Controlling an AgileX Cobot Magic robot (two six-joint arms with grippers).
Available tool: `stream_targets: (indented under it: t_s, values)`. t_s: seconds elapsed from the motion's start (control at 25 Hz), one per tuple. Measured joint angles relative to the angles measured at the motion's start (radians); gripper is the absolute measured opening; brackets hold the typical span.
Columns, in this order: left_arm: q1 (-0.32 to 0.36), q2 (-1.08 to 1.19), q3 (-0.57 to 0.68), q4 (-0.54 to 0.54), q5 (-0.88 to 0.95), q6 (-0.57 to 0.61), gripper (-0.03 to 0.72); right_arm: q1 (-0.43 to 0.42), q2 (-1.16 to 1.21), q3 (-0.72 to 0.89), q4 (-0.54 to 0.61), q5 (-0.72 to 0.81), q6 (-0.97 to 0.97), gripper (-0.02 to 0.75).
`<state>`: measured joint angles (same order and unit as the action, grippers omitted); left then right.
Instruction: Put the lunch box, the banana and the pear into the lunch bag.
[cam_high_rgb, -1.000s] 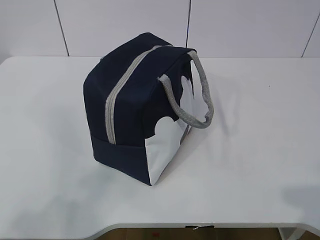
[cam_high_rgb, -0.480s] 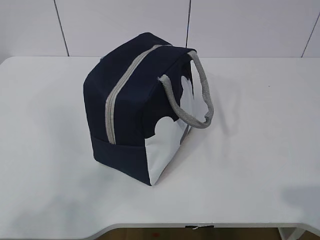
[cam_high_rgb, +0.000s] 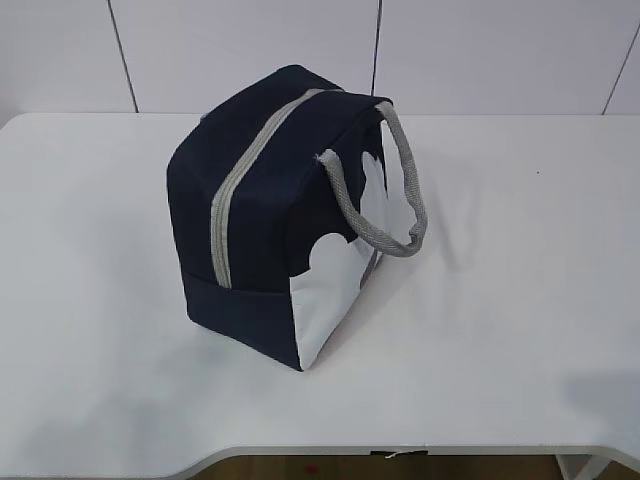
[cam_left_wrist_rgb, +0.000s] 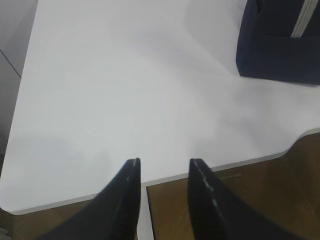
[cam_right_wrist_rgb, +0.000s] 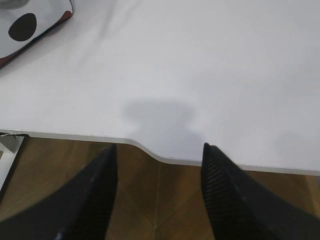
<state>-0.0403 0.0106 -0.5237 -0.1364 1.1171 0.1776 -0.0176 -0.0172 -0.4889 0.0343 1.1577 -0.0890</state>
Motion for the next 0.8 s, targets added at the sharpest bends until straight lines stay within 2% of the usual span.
stream_targets:
  t_s: [0.8]
  values:
    - [0.000,0.000,0.000,0.000,0.000,0.000,0.245,0.000,0.000,0.000,0.002,0.000,0.002,0.438]
